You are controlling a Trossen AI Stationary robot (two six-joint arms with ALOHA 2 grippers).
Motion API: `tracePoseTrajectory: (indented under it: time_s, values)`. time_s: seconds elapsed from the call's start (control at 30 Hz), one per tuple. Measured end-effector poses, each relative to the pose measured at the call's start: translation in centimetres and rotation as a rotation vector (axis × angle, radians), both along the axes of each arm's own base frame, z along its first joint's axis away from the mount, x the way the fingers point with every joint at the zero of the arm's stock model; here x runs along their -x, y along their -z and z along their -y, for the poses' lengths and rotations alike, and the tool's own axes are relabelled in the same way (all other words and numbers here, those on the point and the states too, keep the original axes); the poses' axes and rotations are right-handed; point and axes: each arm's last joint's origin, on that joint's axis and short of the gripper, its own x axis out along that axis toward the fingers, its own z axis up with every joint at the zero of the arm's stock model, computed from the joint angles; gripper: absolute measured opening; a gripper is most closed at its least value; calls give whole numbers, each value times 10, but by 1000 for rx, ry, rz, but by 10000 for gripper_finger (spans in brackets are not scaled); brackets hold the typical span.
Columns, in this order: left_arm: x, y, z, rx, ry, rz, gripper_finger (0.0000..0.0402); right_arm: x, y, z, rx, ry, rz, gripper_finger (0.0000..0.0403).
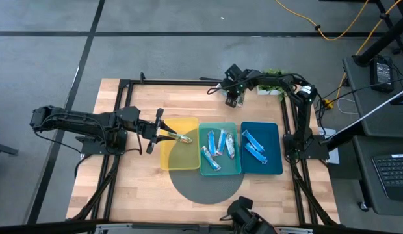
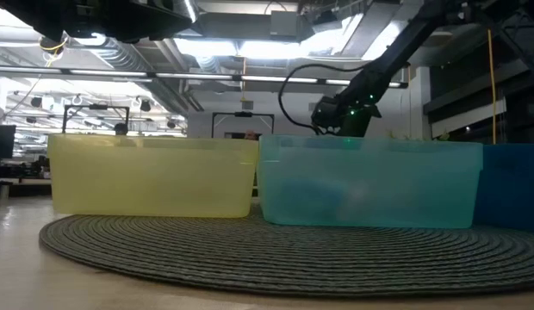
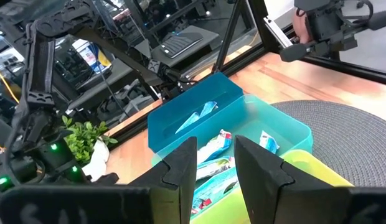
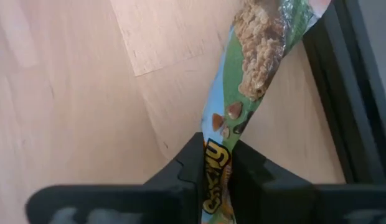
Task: Pick and place Granola Bars by type
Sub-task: Put the yellow granola bar into the yellow bin
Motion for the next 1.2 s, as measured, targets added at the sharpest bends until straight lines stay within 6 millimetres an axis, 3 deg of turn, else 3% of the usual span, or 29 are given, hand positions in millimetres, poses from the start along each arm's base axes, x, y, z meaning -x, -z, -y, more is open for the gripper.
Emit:
tracePoseTrajectory:
  time_s: [0.2, 0.43, 0.87, 1.07, 1.2]
  values:
    - [0, 0, 0, 8, -1, -4, 100, -4, -28, -8, -12, -24, -5, 53]
    - [0, 1, 0, 11, -2, -8, 100, -5, -83, -37, 2, -112, 135, 51]
    - [0, 1, 0, 32, -5, -16, 100, -5, -164, -140, 69, -288, 250, 51]
    - [0, 3, 0, 36, -6, -32, 100, 7, -184, -186, 93, -309, 215, 51]
    - [0, 3, 0, 36, -6, -35, 100, 16, -186, -211, 100, -311, 217, 51]
